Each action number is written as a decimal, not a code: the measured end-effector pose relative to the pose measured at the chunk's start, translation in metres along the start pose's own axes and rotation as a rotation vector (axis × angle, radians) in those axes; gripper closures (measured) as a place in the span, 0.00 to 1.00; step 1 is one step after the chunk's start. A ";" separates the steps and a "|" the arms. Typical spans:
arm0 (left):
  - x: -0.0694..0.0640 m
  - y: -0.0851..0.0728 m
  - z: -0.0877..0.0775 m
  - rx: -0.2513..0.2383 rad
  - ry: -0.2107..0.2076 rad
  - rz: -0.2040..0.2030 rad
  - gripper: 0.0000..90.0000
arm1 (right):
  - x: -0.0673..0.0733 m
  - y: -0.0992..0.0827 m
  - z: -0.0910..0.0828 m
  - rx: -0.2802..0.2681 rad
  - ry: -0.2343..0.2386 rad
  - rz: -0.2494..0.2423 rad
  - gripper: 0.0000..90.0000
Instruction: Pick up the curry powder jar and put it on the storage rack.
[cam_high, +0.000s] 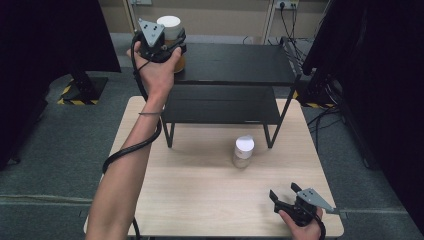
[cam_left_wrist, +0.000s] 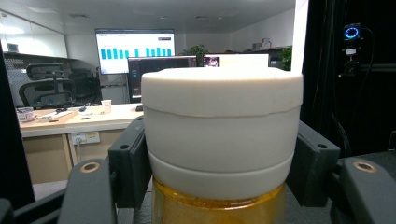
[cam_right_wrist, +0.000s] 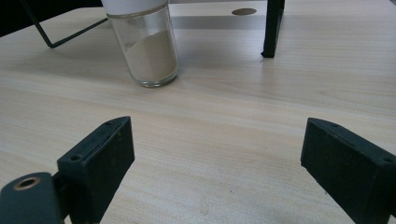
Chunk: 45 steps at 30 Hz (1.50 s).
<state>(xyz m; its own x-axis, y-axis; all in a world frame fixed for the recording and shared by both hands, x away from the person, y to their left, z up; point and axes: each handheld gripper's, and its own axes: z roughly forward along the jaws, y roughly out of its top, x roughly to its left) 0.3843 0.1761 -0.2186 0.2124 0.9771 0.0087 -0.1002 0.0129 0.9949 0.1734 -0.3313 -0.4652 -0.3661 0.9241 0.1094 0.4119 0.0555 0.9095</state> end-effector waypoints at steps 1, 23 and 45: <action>0.000 0.000 0.000 -0.001 0.001 -0.004 0.38 | 0.000 0.000 0.000 0.001 0.000 -0.001 0.11; 0.007 0.025 -0.025 0.043 -0.012 -0.072 0.17 | 0.001 0.000 0.000 -0.001 -0.004 -0.006 0.11; 0.026 -0.009 -0.081 -0.002 -0.123 -0.118 0.18 | 0.003 0.000 0.000 -0.003 -0.008 -0.007 0.11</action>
<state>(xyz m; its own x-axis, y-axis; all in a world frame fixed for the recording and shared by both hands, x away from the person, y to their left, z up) 0.3119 0.2191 -0.2352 0.3403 0.9354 -0.0960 -0.0694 0.1268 0.9895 0.1724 -0.3287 -0.4654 -0.3622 0.9268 0.0997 0.4071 0.0611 0.9114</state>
